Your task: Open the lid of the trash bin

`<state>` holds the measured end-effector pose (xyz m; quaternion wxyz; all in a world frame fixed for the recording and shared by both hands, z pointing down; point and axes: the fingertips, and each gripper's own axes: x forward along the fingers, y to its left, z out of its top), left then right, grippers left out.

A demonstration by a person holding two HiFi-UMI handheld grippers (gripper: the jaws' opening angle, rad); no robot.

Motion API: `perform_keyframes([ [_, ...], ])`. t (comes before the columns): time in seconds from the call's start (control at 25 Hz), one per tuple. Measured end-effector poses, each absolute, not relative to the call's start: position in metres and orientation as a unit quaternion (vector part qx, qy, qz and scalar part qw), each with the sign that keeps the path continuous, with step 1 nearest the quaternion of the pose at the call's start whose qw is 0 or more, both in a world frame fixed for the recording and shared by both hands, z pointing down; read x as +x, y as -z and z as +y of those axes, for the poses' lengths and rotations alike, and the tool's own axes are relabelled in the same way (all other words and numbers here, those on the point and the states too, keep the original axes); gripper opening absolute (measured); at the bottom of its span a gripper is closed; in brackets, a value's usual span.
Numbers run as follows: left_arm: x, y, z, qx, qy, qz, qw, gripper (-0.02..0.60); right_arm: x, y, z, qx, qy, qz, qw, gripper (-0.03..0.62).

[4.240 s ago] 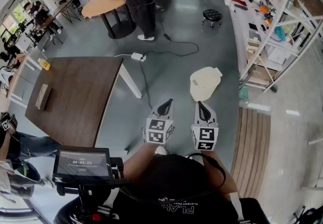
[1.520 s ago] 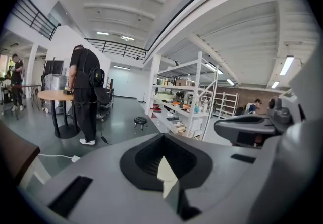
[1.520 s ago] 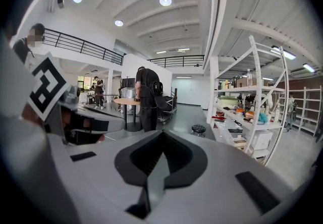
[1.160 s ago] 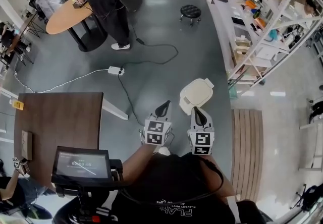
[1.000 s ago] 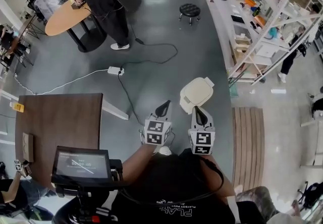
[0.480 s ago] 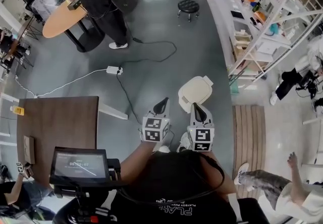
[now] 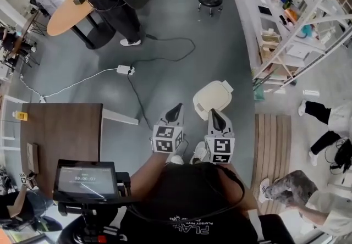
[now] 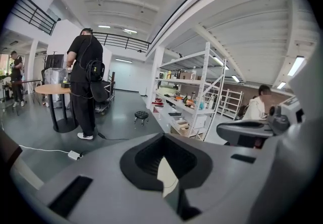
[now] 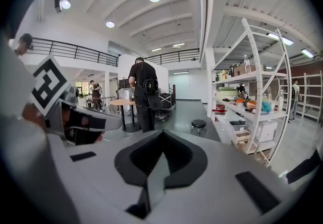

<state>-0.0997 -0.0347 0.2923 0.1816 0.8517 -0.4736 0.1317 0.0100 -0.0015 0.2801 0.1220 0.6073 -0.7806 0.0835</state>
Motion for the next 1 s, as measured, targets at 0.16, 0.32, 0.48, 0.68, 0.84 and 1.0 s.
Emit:
perform_keyframes([
  [0.16, -0.072, -0.311, -0.055, 0.84, -0.147, -0.484, 0.194, -0.003, 0.039, -0.285, -0.029, 0.597, -0.083, -0.791, 0.108, 0.005],
  [0.32, -0.044, -0.32, -0.078, 0.835, -0.162, -0.49, 0.19, -0.003, 0.063, -0.293, -0.054, 0.587, -0.094, -0.797, 0.102, 0.005],
  [0.48, -0.036, -0.317, -0.086, 0.83, -0.171, -0.498, 0.182, -0.003, 0.063, -0.294, -0.06, 0.57, -0.098, -0.81, 0.098, 0.005],
  [0.68, -0.024, -0.321, -0.089, 0.828, -0.19, -0.495, 0.182, -0.003, 0.073, -0.302, -0.067, 0.569, -0.121, -0.809, 0.083, 0.005],
  [0.84, -0.009, -0.324, -0.1, 0.833, -0.196, -0.486, 0.177, -0.003, 0.085, -0.316, -0.069, 0.58, -0.145, -0.797, 0.091, 0.005],
  [1.0, 0.004, -0.334, -0.109, 0.842, -0.201, -0.468, 0.177, -0.003, 0.089, -0.33, -0.07, 0.591, -0.156, -0.784, 0.107, 0.005],
])
